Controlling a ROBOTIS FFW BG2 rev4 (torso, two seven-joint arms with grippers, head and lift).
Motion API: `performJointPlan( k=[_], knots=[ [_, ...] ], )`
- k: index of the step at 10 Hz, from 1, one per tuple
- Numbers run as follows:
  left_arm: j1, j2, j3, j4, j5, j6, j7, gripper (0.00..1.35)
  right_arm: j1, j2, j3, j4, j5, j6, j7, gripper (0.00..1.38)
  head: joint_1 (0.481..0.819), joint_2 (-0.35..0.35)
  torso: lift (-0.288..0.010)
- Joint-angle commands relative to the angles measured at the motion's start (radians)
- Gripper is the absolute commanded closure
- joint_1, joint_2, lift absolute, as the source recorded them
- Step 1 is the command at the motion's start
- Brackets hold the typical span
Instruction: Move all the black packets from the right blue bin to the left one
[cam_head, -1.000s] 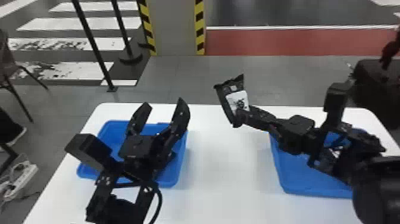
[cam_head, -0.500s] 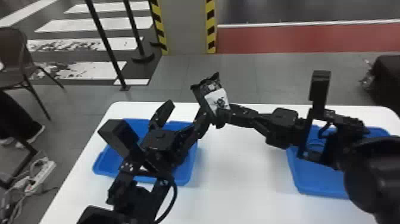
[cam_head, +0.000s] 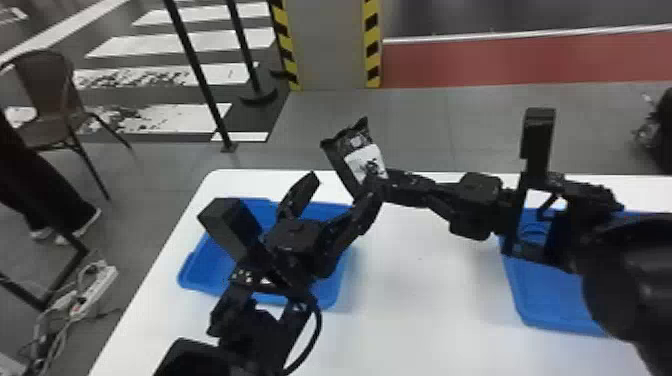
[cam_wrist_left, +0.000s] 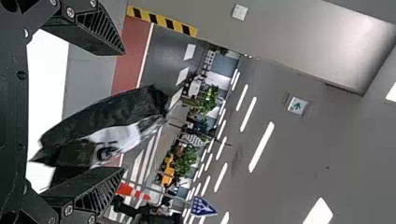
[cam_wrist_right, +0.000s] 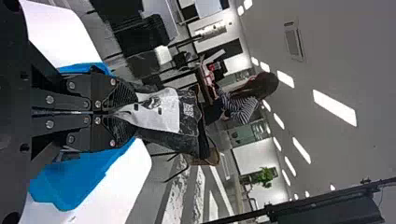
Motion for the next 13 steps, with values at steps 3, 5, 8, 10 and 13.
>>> performJointPlan(
  k=[3, 5, 8, 10, 13],
  knots=[
    [-0.064, -0.010, -0.026, 0.000, 0.007, 0.126, -0.011, 0.15, -0.044, 0.024, 0.061, 0.057, -0.033, -0.030, 0.006, 1.16, 0.682, 0.178, -0.110],
    [-0.057, -0.016, -0.012, 0.000, 0.010, 0.101, -0.011, 0.15, -0.049, 0.027, 0.095, 0.077, -0.044, -0.035, 0.006, 1.16, 0.682, 0.186, -0.110],
    [0.002, -0.028, 0.049, 0.000, 0.007, -0.056, 0.037, 0.15, 0.020, 0.015, 0.032, 0.006, 0.035, -0.050, -0.039, 1.16, 0.683, 0.230, -0.110],
    [-0.008, -0.028, 0.065, 0.000, 0.005, -0.144, 0.069, 0.15, 0.091, 0.023, -0.065, 0.008, 0.056, -0.033, -0.040, 1.16, 0.677, 0.238, -0.110],
    [-0.025, -0.014, 0.018, -0.012, 0.033, -0.065, 0.069, 0.15, 0.089, 0.026, -0.094, 0.008, 0.065, -0.028, -0.039, 1.16, 0.682, 0.197, -0.110]
  ],
)
